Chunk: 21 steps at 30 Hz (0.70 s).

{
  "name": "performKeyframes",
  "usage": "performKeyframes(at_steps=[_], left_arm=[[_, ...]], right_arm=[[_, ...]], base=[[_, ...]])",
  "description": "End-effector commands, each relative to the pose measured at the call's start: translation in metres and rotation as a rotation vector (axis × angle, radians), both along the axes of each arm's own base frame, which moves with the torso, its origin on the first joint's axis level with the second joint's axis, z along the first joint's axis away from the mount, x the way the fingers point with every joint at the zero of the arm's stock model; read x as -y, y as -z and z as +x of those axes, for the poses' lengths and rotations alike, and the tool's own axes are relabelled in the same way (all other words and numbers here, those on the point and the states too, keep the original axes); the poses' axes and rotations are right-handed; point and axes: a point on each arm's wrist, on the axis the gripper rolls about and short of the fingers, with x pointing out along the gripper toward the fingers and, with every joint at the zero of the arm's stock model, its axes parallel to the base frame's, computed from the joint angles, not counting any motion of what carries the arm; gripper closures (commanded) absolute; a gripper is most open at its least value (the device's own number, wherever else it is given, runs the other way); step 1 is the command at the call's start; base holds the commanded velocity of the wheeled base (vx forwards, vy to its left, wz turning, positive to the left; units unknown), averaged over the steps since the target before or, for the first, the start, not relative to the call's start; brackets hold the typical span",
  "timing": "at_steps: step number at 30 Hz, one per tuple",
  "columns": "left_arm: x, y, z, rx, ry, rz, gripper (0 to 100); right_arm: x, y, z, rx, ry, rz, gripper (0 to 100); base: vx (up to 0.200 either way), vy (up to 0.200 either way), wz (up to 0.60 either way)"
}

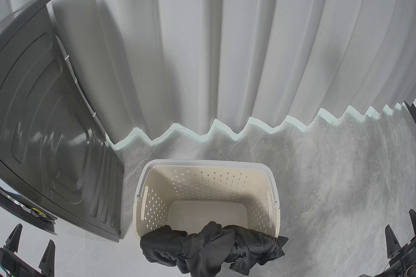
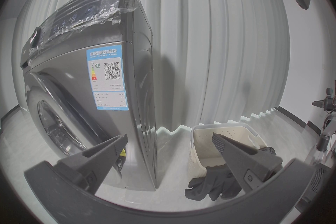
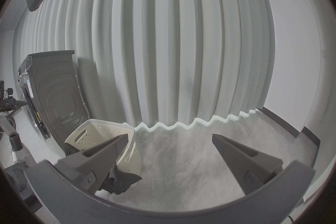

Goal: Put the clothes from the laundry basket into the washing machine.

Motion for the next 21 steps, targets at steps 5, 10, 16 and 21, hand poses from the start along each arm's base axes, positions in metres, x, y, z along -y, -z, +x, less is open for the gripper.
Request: performKeyframes(at_steps=[5,10,16,21], left_arm=[[0.0,0.0048,-0.0001,0.001,-0.002,-0.002,0],[0.0,0.0048,-0.0001,0.001,-0.002,0.0,0],[0.0,0.0048,-0.0001,0.001,0.0,0.0,0],[0.0,0.0048,-0.0001,0.001,0.0,0.001,0]], right_arm=[[0.0,0.0053,0.0001,-0.001,0.0,0.0,0],[0.0,0.0054,0.0001,-0.003,0.0,0.0,0],[0.0,0.0054,0.0001,-0.003,0.0,0.0,0],[0.0,0.0053,0.0001,-0.001,0.0,0.0,0]], base=[[0.04,0.0,0.0],[0.2,0.0,0.0],[0.1,0.0,0.0],[0.0,0.0,0.0]])
